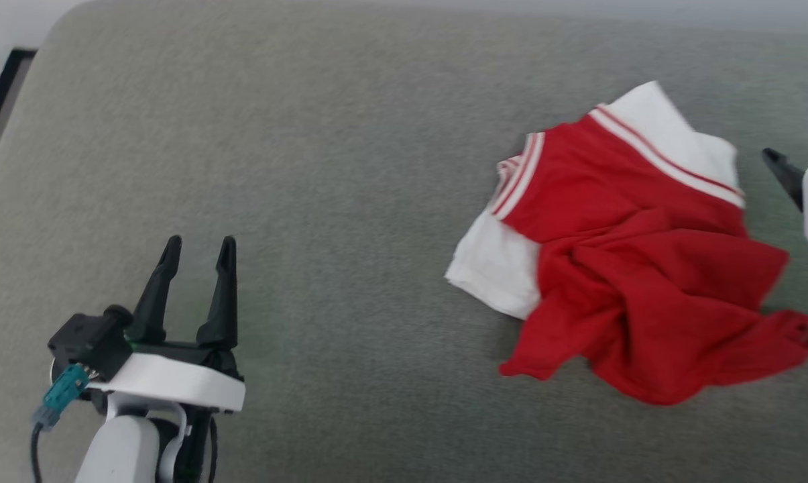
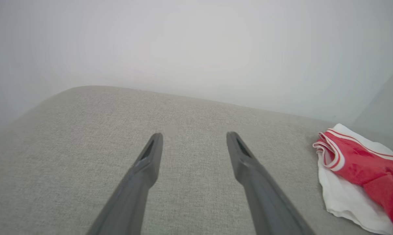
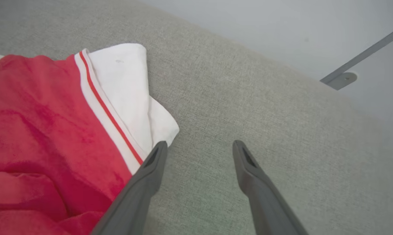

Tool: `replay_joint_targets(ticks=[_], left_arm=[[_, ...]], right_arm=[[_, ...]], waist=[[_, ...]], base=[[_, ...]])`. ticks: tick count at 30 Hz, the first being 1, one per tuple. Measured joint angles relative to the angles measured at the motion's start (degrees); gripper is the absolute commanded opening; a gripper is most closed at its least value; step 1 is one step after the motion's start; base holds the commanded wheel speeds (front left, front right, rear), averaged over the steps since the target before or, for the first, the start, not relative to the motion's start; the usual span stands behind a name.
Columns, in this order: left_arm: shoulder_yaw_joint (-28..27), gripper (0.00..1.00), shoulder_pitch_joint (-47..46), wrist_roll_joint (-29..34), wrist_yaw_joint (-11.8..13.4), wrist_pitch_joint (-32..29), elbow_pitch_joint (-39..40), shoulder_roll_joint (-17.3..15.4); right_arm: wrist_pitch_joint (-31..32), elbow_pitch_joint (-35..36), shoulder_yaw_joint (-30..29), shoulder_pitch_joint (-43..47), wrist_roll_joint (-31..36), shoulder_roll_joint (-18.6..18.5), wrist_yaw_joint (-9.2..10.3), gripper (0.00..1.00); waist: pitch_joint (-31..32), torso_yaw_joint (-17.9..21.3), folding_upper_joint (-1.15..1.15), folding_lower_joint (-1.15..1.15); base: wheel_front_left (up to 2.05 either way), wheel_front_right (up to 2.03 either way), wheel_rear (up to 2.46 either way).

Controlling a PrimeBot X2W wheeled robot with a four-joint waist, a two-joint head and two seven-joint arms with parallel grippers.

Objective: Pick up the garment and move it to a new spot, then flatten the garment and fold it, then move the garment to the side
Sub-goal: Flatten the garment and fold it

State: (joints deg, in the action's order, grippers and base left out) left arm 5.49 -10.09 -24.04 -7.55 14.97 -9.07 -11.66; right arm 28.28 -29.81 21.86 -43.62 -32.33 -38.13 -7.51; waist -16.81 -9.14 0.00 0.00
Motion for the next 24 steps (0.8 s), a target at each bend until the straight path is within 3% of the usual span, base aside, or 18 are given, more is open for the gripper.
replay_joint_targets(ticks=[8,18,20,24], left_arm=[[1.48,1.0,-1.75,0.41,0.0,0.0,1.45,0.7],[2.0,1.0,-3.09,0.4,0.0,0.0,3.07,0.98],[1.83,1.0,-3.24,0.34,0.0,0.0,3.04,0.96],[1.27,1.0,-3.4,0.29,0.0,0.0,2.86,0.82]], right_arm=[[8.08,-2.64,5.09,-4.32,-6.52,-3.5,0.0,1.0],[9.55,-4.03,9.5,-6.95,-9.28,-5.63,0.01,1.0],[10.13,-3.77,10.56,-7.45,-10.16,-5.83,0.01,0.0],[9.87,-3.59,11.79,-7.92,-11.6,-5.3,-0.01,0.0]], waist=[[-3.56,-4.82,0.0,0.0],[-6.97,-6.66,0.0,0.0],[-7.02,-6.49,0.0,0.0],[-6.91,-5.7,0.0,0.0]], base=[[0.0,0.0,0.0],[0.0,0.0,0.0],[0.0,0.0,0.0],[0.0,0.0,0.0]])
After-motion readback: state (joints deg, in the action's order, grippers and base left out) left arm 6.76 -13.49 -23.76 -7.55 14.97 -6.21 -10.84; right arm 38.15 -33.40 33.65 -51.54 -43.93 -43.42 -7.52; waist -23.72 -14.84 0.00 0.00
